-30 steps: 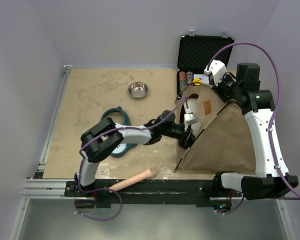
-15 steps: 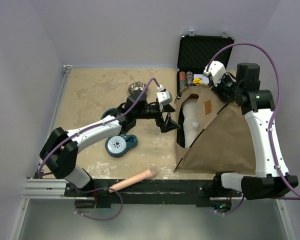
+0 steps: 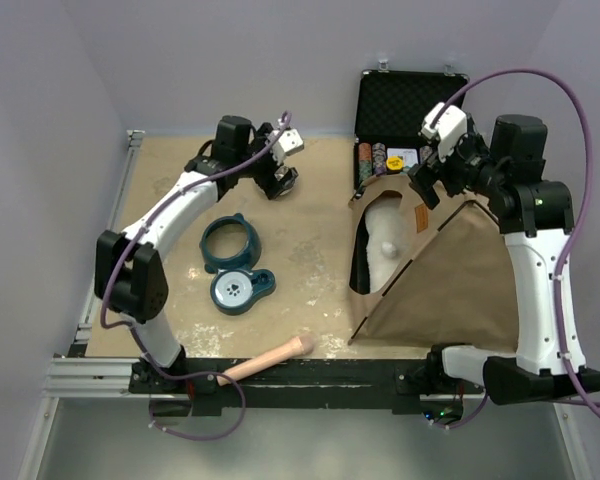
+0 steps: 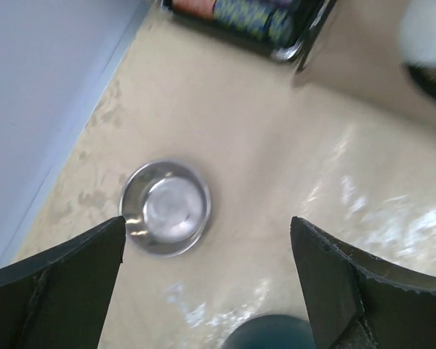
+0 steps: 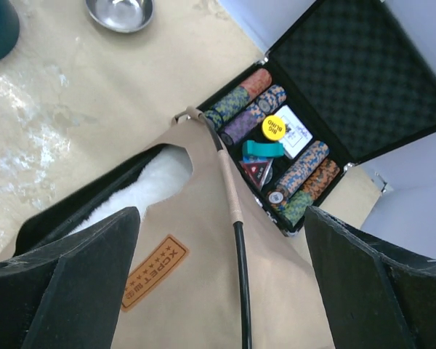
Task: Set up the pet tent
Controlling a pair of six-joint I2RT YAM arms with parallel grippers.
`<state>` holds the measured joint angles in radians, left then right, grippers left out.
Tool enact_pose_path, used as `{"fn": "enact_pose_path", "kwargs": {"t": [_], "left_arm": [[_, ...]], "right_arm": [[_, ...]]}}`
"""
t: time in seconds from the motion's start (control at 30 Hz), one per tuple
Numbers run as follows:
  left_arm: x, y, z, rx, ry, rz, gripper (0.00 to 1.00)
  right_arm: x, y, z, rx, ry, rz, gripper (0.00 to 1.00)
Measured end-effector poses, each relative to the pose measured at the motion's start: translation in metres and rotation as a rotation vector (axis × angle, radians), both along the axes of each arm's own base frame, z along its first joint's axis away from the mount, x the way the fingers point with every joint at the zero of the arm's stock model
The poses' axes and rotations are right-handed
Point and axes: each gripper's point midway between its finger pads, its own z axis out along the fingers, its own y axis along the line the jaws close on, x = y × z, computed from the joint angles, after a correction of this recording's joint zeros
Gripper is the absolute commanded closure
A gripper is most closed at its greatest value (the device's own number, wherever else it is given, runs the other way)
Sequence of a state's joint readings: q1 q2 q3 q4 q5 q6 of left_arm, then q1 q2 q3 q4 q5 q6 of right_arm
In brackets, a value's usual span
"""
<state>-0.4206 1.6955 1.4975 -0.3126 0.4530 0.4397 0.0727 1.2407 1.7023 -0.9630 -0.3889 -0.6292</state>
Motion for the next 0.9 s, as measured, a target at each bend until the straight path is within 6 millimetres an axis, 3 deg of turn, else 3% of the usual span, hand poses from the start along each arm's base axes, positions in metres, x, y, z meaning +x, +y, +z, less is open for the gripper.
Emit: {"fn": "enact_pose_path", "kwargs": {"t": [0.1,0.2,0.3,0.4,0.5,0.67,0.8,0.9], "left_arm": [[0.030,0.022,-0.043,0.151,-0.007,0.001,0.01],[0.043,0.033,-0.099,0.276,0.031,-0.031,0.01],[0.053,0.036,-0.142,0.357,0.059,-0.070,0.01],[0.068,0.034,-0.167,0.402,0.050,-0.099,0.03],[0.089,0.028,-0.177,0.426,0.015,-0.118,0.11],[0.114,0.023,-0.189,0.459,-0.037,-0.130,0.45],[0.109,0.026,-0.197,0.490,-0.032,-0.166,0.68],[0.100,0.027,-0.202,0.504,-0.006,-0.210,0.98]], "right_arm": [[-0.009,0.001,0.017,0.019,-0.040,-0.004,0.02],[-0.019,0.003,0.036,0.037,-0.079,0.004,0.01],[-0.025,0.004,0.055,0.064,-0.116,0.003,0.01],[-0.029,0.005,0.063,0.097,-0.120,-0.012,0.02],[-0.031,0.006,0.063,0.130,-0.096,-0.030,0.02],[-0.032,0.008,0.062,0.169,-0.067,-0.054,0.02],[-0.034,0.008,0.062,0.183,-0.060,-0.060,0.02],[-0.037,0.008,0.057,0.182,-0.053,-0.060,0.02]]}}
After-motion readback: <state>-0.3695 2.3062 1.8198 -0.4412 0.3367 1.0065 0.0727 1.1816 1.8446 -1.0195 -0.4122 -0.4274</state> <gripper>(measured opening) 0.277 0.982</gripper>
